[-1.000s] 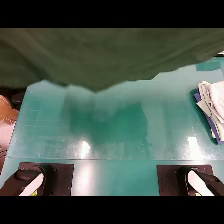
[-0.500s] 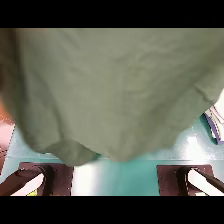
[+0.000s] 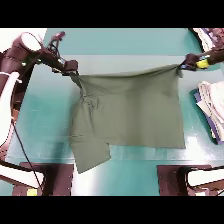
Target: Fold the shirts.
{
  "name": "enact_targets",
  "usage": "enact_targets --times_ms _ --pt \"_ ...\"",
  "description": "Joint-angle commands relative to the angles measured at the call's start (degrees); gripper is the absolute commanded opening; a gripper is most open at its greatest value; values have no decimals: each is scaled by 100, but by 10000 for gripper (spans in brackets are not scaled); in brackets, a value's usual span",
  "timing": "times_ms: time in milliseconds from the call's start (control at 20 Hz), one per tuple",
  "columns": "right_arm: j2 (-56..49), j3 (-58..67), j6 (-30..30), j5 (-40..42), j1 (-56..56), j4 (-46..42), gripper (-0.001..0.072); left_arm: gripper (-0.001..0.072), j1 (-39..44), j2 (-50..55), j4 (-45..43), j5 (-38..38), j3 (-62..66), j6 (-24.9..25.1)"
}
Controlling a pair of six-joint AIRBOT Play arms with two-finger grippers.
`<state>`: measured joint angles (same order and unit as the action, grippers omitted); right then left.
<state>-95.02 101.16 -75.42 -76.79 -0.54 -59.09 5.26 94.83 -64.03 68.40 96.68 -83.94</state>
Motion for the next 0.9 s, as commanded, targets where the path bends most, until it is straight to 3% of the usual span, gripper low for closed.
enact_targets --times_ms 0,100,150,200,250,400,500,700,850 --pt "-859 380 42 413 282 44 12 34 7 457 13 -1088 -79 37" --pt "-1097 717 42 313 304 46 14 37 4 457 -24 -1331 -79 -4" --pt "-1139 809 37 282 302 48 21 180 4 457 -42 -1285 -79 -9" --pt "-1143 870 26 260 284 55 201 497 4 457 -55 -1174 -79 -7" --pt "-1143 953 22 210 232 59 399 620 -33 452 -46 -940 -55 -9" --pt "-1032 1067 -66 -483 -46 59 398 606 -374 424 -70 389 160 39" --pt "-667 636 -55 -841 -256 52 287 606 -686 262 -197 1034 127 42" --pt "439 -944 160 -866 -588 55 286 606 -1139 -485 -483 1239 -643 37" --pt "1370 -2249 160 -710 -719 57 286 607 -1143 -1421 -682 1176 -2151 42"
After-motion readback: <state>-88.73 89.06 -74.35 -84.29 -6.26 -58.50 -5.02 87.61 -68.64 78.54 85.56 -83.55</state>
